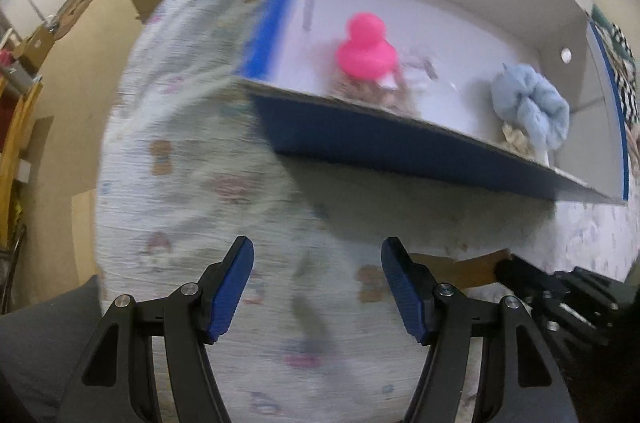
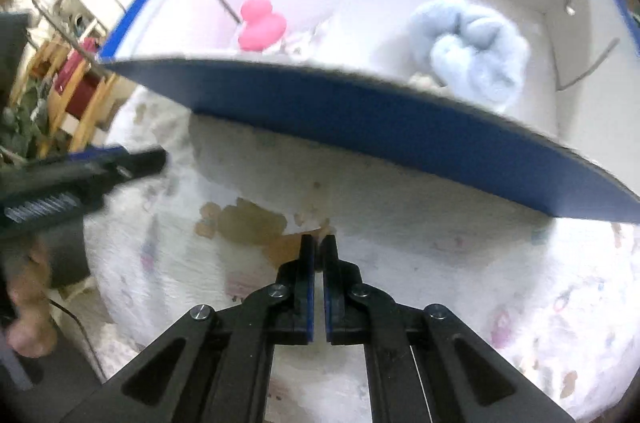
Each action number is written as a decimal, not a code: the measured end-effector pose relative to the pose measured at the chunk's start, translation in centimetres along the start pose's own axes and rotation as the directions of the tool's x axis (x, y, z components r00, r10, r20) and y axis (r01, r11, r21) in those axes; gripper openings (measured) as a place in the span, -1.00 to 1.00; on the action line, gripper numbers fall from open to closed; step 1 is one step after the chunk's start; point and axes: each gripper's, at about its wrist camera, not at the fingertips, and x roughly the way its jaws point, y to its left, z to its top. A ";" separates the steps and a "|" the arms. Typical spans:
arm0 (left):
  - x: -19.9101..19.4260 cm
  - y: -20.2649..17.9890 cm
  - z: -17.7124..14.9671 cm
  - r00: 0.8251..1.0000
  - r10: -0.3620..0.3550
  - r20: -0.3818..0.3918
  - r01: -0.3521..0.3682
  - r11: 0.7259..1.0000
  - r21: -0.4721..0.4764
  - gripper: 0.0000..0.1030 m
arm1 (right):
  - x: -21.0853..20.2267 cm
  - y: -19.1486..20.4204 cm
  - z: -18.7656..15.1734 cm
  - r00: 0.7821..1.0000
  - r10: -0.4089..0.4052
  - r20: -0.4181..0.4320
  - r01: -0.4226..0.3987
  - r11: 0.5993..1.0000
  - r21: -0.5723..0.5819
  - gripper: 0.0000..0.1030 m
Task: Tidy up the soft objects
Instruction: 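Withdraw both tools from the box toward the tan cylinder, then grasp the small tan cylinder with the right tool, then lower the tan cylinder into the box and open the right tool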
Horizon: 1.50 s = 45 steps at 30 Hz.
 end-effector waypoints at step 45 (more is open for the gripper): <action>-8.7 -2.4 0.7 0.976 -0.062 0.210 0.038 0.992 0.118 -0.85 | -9.8 0.5 1.0 0.964 0.013 0.266 -0.038 0.995 0.089 -0.90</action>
